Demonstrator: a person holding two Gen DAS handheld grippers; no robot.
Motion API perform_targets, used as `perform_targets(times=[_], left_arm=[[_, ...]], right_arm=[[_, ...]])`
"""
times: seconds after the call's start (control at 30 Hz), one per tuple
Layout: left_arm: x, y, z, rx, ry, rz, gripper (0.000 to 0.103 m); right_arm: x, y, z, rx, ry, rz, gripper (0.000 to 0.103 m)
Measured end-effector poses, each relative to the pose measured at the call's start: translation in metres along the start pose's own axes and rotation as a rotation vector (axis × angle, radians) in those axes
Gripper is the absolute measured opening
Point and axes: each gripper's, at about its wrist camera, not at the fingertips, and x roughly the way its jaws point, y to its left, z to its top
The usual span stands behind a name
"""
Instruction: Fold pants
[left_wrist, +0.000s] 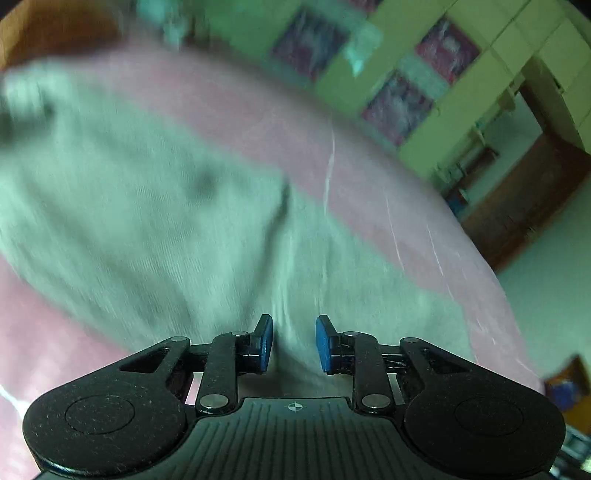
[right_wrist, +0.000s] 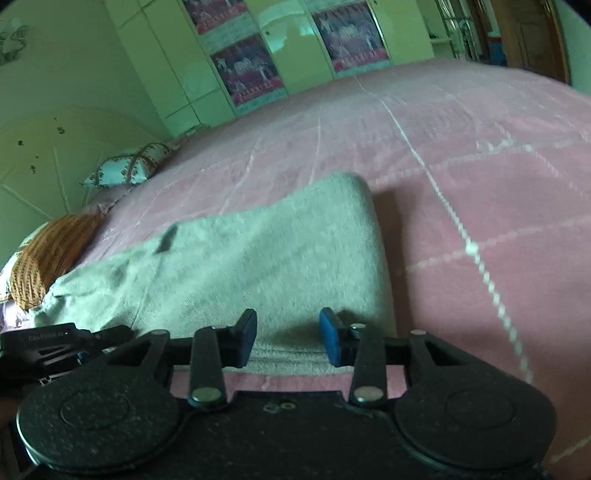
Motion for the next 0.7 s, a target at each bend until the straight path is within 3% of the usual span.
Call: perform_targets(times=[0.07,0.17,0.27,0.4,0.43,0.5,0.6,0.63,0.7], left_arm=[[-0.005,-0.013,0.018,0.049,-0.053,-0.015,0.025],[0.011,-0.042,0.043,0.120,-0.036,-0.081,0.025],[0.044,-0.072,0.047,0.197,0.035,-0.121,0.025],[0.096,-0.078,0.035,0.242,0.148,-0.025,0.025],[0.107,-0.071,0.030,0.238,0.182,-0.034,0.025],[0.107,-0.063,0.027,0.236,0.156,-0.062,0.025],[0.099,-0.066,0.033,0.247,0.177,-0.070,0.025],[0.093,-0.068,0.038,0.245,0.180,-0.052,0.026],[0.082,-0.066,0.044,0.265,0.156,-0.024,0.052]], right_arm=[[-0.004,-0.002,0.012,-0.024,-0.038,-0.010,0.022],[0.010,-0.005,0.037,-0.054,-0.048,-0.045,0.005],[0.035,-0.009,0.061,-0.079,-0.040,-0.077,0.003],[0.067,-0.008,0.079,-0.128,-0.026,-0.086,0.003],[0.079,-0.010,0.079,-0.149,0.008,-0.103,0.004],[0.113,-0.022,0.071,-0.145,0.155,-0.149,0.003],[0.112,-0.026,0.069,-0.157,0.153,-0.121,0.003],[0.100,-0.024,0.069,-0.159,0.126,-0.109,0.006],[0.074,-0.024,0.066,-0.145,0.049,-0.076,0.016]])
